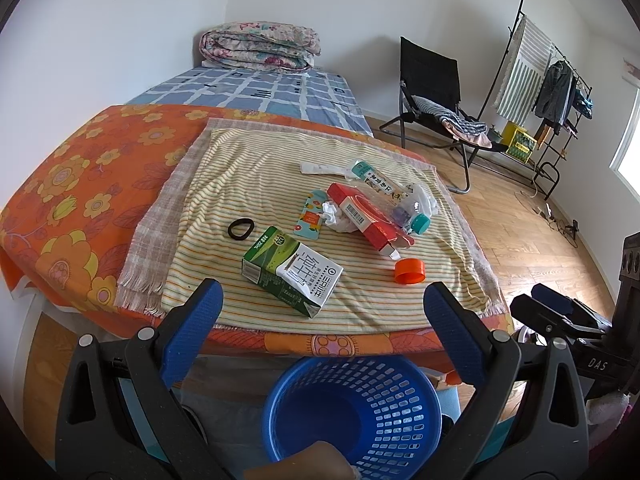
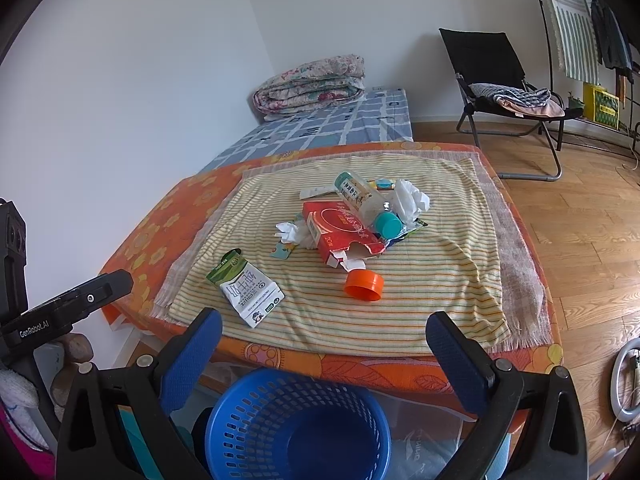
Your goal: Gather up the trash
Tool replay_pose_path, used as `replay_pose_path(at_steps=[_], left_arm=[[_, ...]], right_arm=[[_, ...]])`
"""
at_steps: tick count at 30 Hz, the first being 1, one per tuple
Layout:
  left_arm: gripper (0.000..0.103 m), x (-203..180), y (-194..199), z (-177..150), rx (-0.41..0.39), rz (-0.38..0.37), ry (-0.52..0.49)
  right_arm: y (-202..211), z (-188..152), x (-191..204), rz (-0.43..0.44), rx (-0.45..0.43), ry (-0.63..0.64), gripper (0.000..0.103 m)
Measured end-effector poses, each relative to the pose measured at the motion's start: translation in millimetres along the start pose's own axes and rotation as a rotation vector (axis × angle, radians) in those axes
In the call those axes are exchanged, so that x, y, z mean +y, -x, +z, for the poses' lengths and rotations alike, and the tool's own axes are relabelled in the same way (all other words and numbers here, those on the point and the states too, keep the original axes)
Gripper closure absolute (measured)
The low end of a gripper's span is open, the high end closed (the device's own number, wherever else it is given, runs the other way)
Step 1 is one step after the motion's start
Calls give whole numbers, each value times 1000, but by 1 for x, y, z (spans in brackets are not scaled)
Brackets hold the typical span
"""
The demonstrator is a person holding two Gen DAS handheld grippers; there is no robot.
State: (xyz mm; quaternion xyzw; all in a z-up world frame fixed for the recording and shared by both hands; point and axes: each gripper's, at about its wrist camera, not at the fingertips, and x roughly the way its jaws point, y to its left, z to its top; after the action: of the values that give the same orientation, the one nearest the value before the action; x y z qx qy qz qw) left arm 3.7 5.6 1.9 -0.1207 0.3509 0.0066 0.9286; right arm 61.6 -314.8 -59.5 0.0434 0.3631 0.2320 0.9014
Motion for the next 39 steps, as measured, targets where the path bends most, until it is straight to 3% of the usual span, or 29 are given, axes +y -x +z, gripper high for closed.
replay_pose_path(at_steps=[21, 27, 39], left_arm=[[1, 1, 0, 0, 1, 1, 2], [1, 7, 2, -5, 9, 37, -11], [1, 32, -18, 0, 147, 17, 42]], right_arm=[[-3, -2, 3, 12, 18, -6, 0], [-5, -4, 1, 1, 25, -2, 0], [-18, -2, -11, 0, 75, 3, 0]])
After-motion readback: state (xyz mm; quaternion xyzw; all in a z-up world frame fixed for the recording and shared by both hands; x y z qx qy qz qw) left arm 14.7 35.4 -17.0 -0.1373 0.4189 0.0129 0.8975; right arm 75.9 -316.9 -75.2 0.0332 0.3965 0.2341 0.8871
